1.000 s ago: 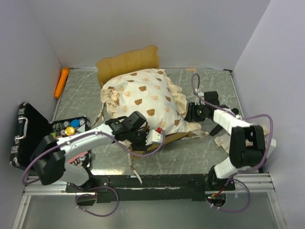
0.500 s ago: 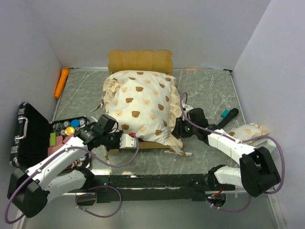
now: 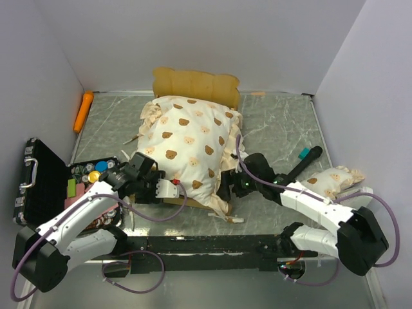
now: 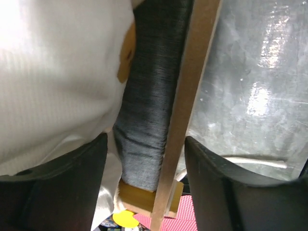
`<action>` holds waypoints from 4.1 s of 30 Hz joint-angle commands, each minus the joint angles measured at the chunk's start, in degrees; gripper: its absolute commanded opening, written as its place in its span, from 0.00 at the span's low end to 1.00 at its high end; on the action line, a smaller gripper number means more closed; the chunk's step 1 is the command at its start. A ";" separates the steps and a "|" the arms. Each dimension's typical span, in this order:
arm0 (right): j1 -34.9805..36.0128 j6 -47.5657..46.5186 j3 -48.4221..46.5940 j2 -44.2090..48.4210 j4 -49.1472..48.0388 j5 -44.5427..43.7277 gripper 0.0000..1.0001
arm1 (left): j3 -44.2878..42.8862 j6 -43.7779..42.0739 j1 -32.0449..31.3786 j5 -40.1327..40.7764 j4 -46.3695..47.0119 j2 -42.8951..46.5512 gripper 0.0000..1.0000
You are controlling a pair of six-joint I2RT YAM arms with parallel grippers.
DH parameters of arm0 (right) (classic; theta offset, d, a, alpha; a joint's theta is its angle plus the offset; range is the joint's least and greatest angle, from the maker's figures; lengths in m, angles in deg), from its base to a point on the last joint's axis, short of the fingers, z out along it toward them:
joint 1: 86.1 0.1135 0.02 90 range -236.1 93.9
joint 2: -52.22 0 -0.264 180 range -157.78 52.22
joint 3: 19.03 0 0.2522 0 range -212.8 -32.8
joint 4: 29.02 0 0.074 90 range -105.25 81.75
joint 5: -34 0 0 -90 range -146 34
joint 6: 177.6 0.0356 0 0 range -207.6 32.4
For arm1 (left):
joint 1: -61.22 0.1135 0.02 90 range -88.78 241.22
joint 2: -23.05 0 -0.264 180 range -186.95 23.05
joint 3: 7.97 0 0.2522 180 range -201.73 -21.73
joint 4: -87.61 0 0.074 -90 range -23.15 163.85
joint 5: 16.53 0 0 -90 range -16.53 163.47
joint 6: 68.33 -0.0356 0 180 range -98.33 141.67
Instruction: Set up the pet bed
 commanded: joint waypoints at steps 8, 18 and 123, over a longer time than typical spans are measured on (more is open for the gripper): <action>-21.41 -28.59 -27.85 -2.57 17.29 11.51 0.99 | -10.27 -0.47 0.35 -8.96 -10.65 3.68 0.77; -34.07 -27.12 -51.22 -29.71 -11.11 19.76 0.99 | -24.94 23.30 3.24 -4.58 11.78 -2.80 0.85; -26.08 -30.27 -21.80 -0.37 4.01 -12.31 0.99 | -11.42 34.76 20.21 -30.67 28.61 -18.29 0.35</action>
